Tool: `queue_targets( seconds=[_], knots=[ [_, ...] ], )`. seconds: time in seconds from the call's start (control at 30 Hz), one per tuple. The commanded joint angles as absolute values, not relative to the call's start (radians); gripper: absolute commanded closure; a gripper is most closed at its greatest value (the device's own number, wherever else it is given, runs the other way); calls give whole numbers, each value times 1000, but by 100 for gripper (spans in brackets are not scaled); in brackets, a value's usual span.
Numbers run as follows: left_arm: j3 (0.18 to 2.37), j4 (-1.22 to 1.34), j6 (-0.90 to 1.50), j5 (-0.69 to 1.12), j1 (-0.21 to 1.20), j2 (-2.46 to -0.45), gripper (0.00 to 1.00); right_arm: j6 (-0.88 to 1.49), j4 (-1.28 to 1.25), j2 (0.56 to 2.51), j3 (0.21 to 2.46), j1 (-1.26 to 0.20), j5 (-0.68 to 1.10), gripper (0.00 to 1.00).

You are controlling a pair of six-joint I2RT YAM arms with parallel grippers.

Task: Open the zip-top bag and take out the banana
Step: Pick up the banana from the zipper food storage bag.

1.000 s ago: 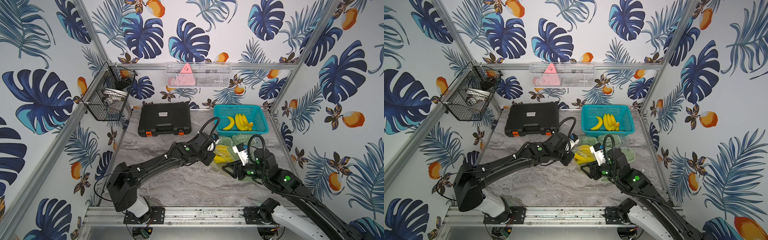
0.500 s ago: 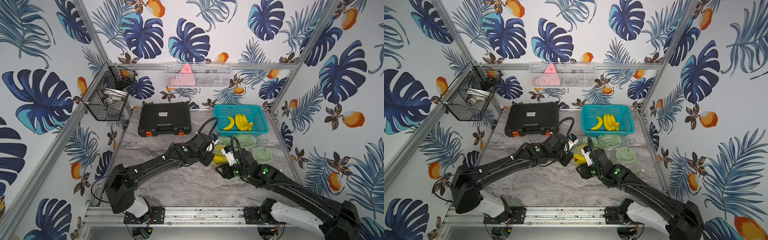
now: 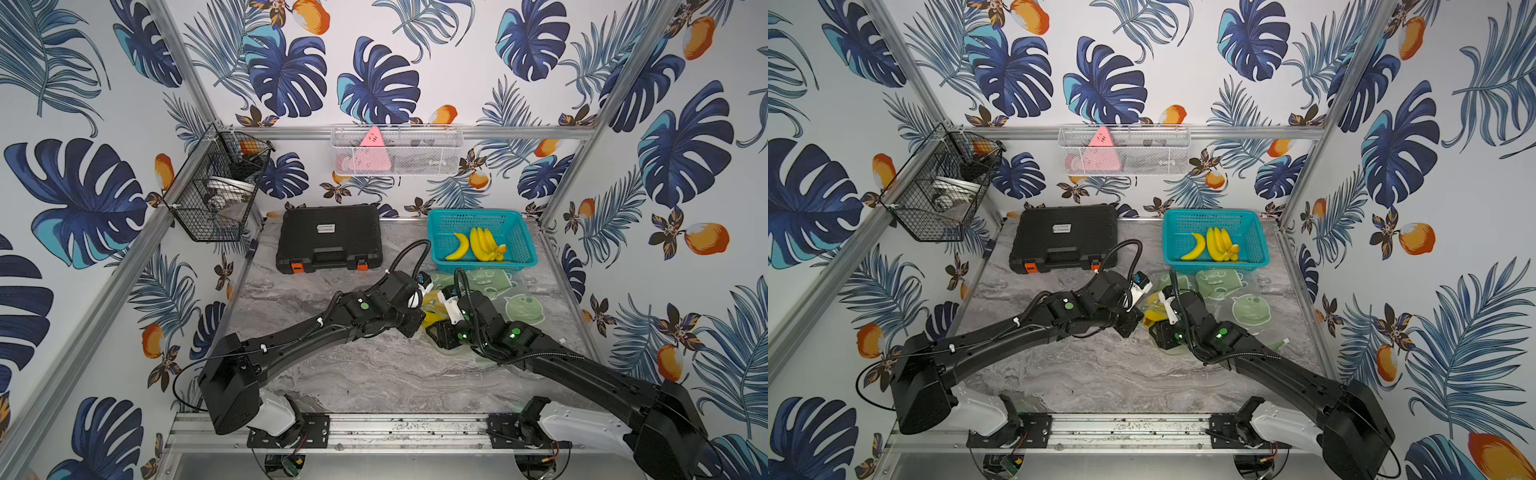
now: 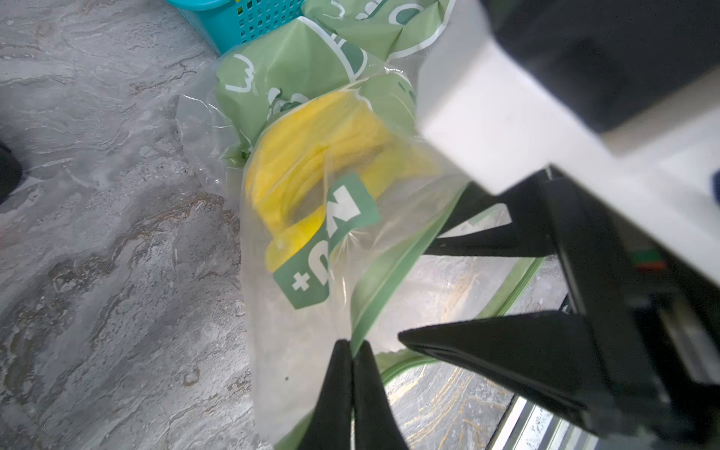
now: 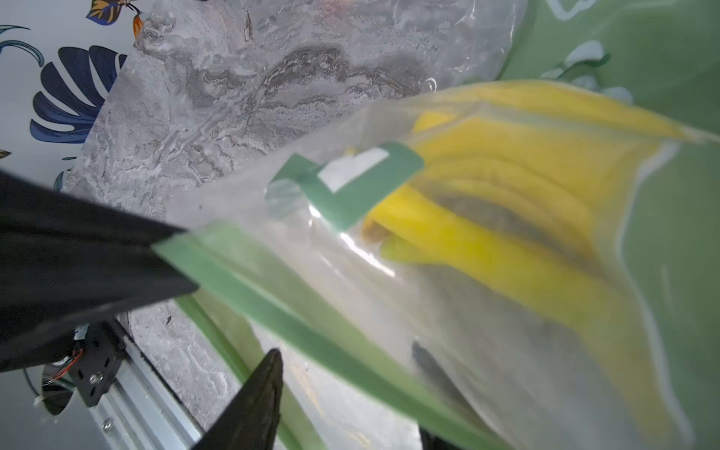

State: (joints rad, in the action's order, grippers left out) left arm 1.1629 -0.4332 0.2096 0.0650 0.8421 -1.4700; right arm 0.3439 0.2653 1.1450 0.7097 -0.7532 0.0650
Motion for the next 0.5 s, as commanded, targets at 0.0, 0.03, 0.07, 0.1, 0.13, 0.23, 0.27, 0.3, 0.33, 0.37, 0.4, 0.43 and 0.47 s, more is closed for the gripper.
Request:
queue_targets(
  seconds=[0.0,0.03,0.07,0.1,0.13,0.23,0.27,0.3,0.33,0.37,0.4,0.43,0.47],
  knots=[
    [1174,-392,261,85,841,-1473,100,315,181,1179,721,-754,43,43],
    [1175,-381,278,93,841,-1473,100,313,162,1187,714,-754,29,40],
    [1175,-370,291,105,841,-1475,100,314,138,1196,706,-753,20,38],
    [1176,-361,300,116,841,-1478,100,313,114,1203,697,-753,5,37],
    [1177,-353,315,128,841,-1483,100,311,83,1213,686,-752,-17,35],
    [1171,-328,360,153,841,-1491,100,292,6,1264,677,-751,-35,26],
    [1164,-315,374,163,841,-1490,100,284,-18,1282,678,-751,-41,22],
    [1158,-302,390,173,841,-1489,100,277,-44,1306,682,-751,-51,20],
    [1149,-289,403,183,841,-1488,100,273,-84,1325,678,-752,-61,19],
    [1142,-283,411,190,841,-1486,100,262,-133,1339,668,-751,-56,19],
    [1133,-275,424,194,841,-1484,100,247,-179,1361,666,-752,-62,18],
    [1123,-266,433,200,841,-1480,100,235,-190,1383,676,-753,-77,17],
    [1115,-260,441,203,841,-1476,100,225,-198,1401,687,-750,-88,17]
  ],
)
